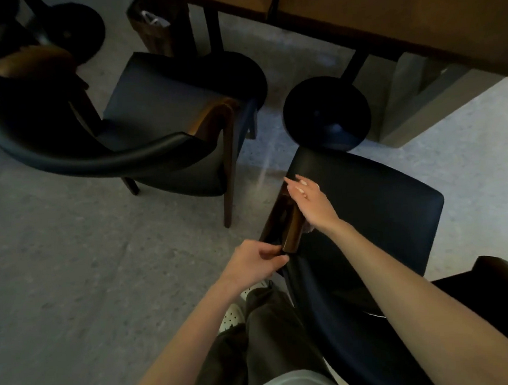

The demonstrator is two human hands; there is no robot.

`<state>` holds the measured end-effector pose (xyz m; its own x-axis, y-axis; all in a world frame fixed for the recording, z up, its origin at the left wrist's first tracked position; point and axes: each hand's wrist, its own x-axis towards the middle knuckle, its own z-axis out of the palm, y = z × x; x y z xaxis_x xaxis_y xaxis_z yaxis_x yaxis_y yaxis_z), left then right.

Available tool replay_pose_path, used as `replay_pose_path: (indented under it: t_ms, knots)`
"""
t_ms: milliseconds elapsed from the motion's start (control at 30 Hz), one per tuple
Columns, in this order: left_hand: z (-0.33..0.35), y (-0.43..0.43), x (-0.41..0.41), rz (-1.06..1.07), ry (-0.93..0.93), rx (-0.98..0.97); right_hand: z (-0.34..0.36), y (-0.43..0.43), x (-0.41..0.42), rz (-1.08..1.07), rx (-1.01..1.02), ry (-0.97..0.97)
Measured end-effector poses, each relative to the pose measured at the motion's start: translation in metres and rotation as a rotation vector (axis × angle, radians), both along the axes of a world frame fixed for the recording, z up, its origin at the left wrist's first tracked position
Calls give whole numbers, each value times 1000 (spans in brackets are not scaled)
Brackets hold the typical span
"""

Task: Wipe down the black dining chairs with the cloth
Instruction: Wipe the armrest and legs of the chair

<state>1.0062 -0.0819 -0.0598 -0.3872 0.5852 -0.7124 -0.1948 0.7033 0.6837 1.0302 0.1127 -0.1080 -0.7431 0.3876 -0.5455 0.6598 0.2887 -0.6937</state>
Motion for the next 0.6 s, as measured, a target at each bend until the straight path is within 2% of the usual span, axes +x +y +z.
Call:
replay_pose_path:
  t_ms: [100,233,300,400,467,533,600]
  knots:
    - [3,1,-1,-36,19,-3,13,-19,26,-38,-65,16]
    - [11,2,1,-112,67,-21,31,-33,60,72,-140,23]
    - [19,3,5,-135,124,-30,45,-33,72,43,-217,30]
    - [32,3,14,-113,326,-26,71,-35,83,-167,-254,160]
    - [42,2,20,-115,451,28,91,-39,88,-404,-381,276]
    - [55,0,29,-159,501,88,111,-48,99,-577,-525,385]
    - [69,-6,41,-188,536,153,128,-60,113,-642,-588,476]
